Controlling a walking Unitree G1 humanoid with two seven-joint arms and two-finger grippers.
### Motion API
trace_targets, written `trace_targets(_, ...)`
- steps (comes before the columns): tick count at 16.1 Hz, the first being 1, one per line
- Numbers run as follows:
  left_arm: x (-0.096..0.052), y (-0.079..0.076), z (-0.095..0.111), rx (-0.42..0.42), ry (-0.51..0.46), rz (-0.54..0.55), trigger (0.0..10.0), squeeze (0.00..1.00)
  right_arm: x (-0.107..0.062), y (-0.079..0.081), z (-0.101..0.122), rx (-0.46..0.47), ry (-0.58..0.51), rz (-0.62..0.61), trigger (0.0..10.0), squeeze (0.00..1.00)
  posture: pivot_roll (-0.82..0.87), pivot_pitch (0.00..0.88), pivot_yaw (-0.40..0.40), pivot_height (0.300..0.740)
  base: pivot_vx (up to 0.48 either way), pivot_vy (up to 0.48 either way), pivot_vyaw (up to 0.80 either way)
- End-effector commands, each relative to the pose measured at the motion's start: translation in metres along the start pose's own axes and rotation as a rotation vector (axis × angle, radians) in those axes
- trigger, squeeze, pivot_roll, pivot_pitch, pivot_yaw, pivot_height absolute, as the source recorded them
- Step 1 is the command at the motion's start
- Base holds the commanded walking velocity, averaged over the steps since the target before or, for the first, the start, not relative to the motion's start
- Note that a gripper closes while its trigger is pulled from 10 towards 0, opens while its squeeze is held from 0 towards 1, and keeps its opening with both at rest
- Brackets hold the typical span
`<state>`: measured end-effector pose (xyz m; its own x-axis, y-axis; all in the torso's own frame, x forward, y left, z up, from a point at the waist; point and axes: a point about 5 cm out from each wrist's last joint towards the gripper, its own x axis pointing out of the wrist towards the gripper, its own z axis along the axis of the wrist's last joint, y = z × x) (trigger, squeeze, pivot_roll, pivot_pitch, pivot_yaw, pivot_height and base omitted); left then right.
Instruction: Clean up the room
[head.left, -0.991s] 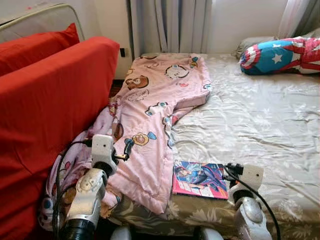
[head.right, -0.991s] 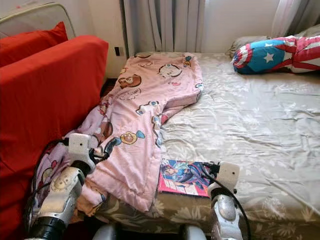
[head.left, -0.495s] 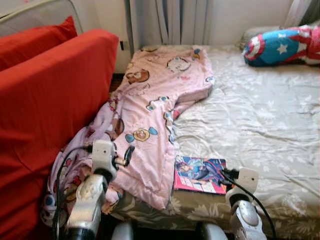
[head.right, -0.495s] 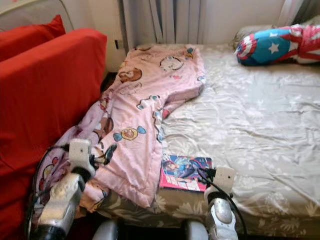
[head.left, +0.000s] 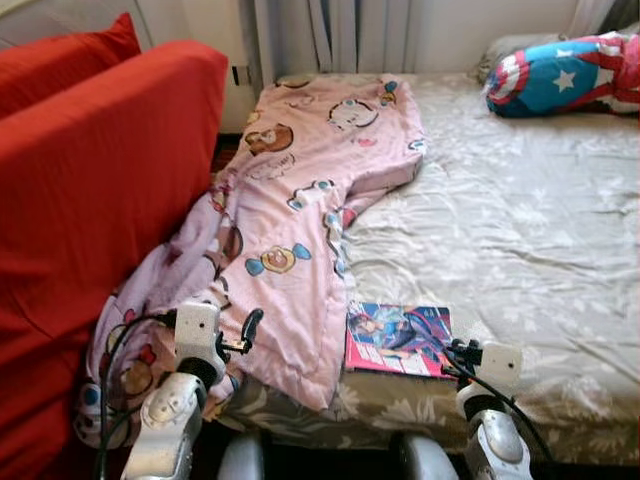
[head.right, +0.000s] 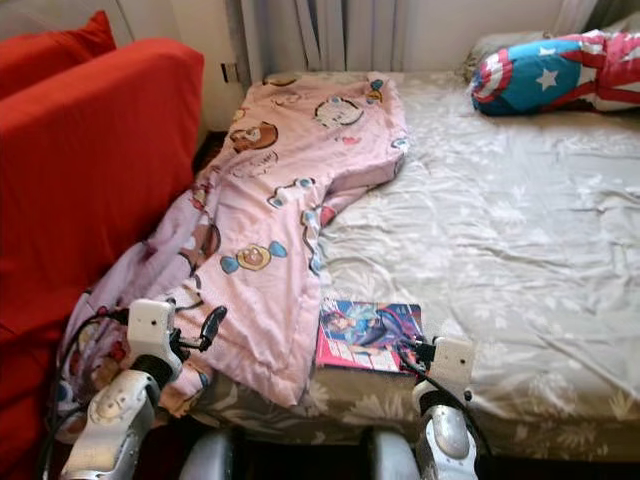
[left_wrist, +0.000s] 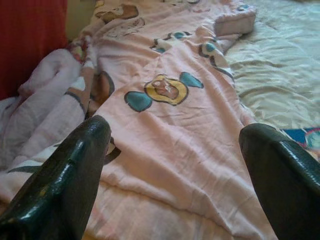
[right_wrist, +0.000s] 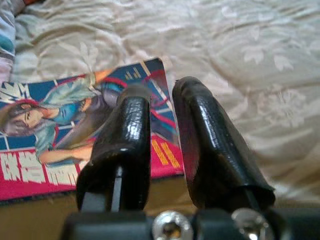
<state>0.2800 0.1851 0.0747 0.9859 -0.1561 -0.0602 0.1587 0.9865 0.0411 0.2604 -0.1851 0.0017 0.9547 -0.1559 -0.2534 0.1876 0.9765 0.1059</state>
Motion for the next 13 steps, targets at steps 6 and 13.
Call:
trace_targets(6, -0.006, -0.008, 0.003, 0.065, 0.031, -0.062, 10.0, 0.00, 0.004, -0.002, -0.006, 0.065, 0.051, -0.042, 10.0, 0.00, 0.05, 0.173, 0.051, 0.582, 0.000, 0.000, 0.00)
trace_targets(13, -0.025, -0.002, 0.008, 0.104, 0.057, -0.069, 10.0, 0.00, 0.020, -0.010, 0.001, 0.391, 0.080, -0.089, 10.0, 1.00, 0.11, 0.247, 0.065, 0.582, 0.000, 0.000, 0.00)
